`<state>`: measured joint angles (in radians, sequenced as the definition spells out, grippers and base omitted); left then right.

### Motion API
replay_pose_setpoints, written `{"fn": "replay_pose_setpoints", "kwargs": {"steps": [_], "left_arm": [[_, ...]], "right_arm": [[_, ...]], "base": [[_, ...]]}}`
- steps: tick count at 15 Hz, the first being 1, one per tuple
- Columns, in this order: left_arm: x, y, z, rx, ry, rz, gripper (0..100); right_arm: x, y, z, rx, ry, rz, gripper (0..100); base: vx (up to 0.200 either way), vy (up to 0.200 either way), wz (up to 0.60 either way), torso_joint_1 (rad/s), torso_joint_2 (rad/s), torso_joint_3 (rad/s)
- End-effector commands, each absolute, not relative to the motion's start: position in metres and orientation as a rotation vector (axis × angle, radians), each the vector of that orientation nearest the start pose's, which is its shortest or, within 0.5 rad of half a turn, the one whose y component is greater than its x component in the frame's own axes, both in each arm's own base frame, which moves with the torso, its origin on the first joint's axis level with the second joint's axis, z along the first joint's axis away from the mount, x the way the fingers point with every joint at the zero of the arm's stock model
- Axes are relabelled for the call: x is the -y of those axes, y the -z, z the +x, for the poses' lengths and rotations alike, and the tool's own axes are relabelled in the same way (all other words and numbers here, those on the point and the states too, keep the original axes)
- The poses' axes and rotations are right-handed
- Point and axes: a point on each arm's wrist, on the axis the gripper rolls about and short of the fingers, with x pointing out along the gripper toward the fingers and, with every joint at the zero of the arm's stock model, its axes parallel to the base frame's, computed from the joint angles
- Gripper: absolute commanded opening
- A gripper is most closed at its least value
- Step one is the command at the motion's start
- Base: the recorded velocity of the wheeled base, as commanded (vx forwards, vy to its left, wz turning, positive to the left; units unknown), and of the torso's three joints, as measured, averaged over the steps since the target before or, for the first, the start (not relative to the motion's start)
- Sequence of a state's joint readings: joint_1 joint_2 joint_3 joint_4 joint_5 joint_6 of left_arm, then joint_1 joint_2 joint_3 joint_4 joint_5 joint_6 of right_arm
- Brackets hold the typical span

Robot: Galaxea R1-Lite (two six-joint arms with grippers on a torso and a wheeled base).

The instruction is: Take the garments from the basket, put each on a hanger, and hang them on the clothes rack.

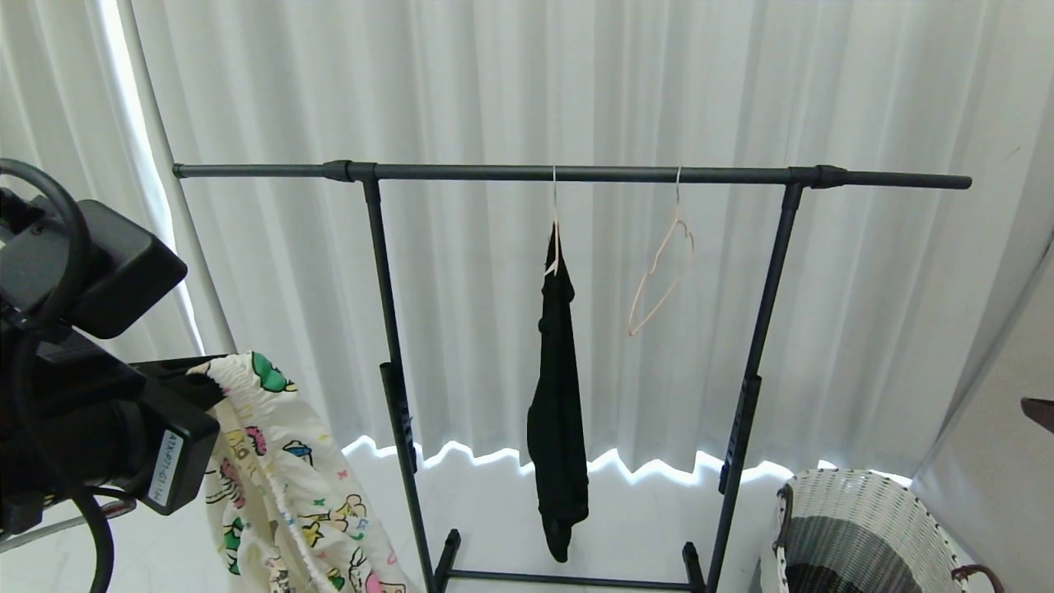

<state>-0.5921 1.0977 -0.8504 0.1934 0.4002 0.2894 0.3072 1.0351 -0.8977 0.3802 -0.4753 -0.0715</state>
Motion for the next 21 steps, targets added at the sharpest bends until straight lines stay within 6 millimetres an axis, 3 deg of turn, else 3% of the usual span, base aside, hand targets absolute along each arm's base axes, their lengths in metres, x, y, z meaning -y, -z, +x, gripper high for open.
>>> {"fn": "replay_pose_setpoints", "kwargs": {"steps": [1, 9, 12, 21], "left_arm": [[0.073, -0.254, 0.123, -0.359, 0.246, 0.496, 0], [0.073, -0.253, 0.124, -0.363, 0.249, 0.499, 0], [0.073, -0.253, 0.125, -0.366, 0.245, 0.502, 0], [0.072, -0.253, 0.125, -0.369, 0.192, 0.510, 0]], "right_arm": [[-0.026, -0.258, 0.116, -0.492, 0.147, -0.271, 100], [-0.026, -0.257, 0.117, -0.465, 0.147, -0.261, 100], [-0.027, -0.249, 0.120, -0.428, 0.148, -0.259, 100], [-0.028, -0.246, 0.122, -0.430, 0.146, -0.264, 100]], "base": [[0.000, 0.000, 0.00, 0.212, -0.50, -0.281], [0.000, 0.000, 0.00, 0.229, -0.51, -0.279], [0.000, 0.000, 0.00, 0.082, -0.17, -0.090], [0.000, 0.200, 0.00, 0.009, -0.01, -0.005]]}}
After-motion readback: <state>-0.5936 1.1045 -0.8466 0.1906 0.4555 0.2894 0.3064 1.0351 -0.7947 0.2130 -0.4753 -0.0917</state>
